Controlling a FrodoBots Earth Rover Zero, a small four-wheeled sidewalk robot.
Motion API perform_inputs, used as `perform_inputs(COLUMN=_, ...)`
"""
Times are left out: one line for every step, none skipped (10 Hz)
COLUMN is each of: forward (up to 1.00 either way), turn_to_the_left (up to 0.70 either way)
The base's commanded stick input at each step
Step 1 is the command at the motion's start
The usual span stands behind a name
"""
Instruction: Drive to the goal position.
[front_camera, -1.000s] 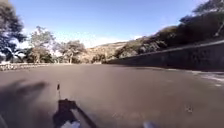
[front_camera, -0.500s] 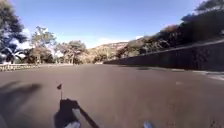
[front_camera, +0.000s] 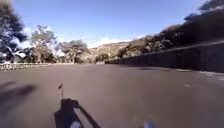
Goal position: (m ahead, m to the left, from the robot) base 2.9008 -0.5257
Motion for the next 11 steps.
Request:
perform_inputs(forward=0.7, turn_to_the_left=0.0)
perform_inputs(forward=0.7, turn_to_the_left=0.0)
perform_inputs(forward=0.7, turn_to_the_left=0.0)
perform_inputs(forward=0.7, turn_to_the_left=0.0)
perform_inputs(forward=0.7, turn_to_the_left=0.0)
perform_inputs(forward=0.7, turn_to_the_left=0.0)
perform_inputs(forward=0.7, turn_to_the_left=0.0)
perform_inputs(forward=0.7, turn_to_the_left=0.0)
perform_inputs(forward=0.7, turn_to_the_left=0.0)
perform_inputs(forward=0.7, turn_to_the_left=0.0)
perform_inputs(forward=0.7, turn_to_the_left=0.0)
